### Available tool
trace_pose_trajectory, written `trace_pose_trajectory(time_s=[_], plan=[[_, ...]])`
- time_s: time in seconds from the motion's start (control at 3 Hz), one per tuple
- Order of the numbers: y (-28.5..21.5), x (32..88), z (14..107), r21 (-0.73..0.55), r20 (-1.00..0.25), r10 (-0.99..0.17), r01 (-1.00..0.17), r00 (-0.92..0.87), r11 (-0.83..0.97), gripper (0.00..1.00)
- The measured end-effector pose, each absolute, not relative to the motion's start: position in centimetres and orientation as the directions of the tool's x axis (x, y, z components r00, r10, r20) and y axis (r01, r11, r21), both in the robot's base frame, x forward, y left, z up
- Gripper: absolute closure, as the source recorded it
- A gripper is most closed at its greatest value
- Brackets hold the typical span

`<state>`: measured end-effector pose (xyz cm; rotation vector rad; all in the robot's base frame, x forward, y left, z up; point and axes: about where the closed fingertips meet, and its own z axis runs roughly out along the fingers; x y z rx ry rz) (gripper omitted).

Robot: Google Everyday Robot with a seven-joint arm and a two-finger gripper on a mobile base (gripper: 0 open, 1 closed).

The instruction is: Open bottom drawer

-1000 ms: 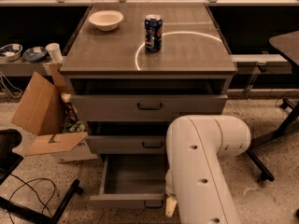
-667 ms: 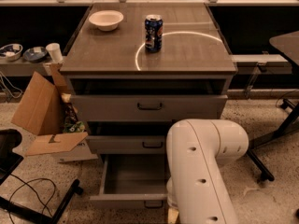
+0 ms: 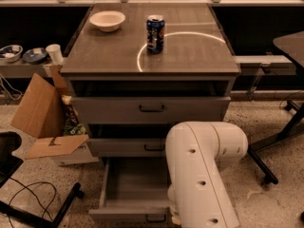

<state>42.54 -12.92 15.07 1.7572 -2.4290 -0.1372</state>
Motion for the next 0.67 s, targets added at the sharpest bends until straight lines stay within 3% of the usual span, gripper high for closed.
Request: trace_pose_trajectory(time_s=[0.33,0.67], plan=[[-12.95,42.13,15.43,0.149,0.078,-0.947,-0.936,-0.311,0.319,0.84],[-13.20,42.12,16.10,0.132,0.094,-0.949,-0.941,-0.300,0.311,1.00]])
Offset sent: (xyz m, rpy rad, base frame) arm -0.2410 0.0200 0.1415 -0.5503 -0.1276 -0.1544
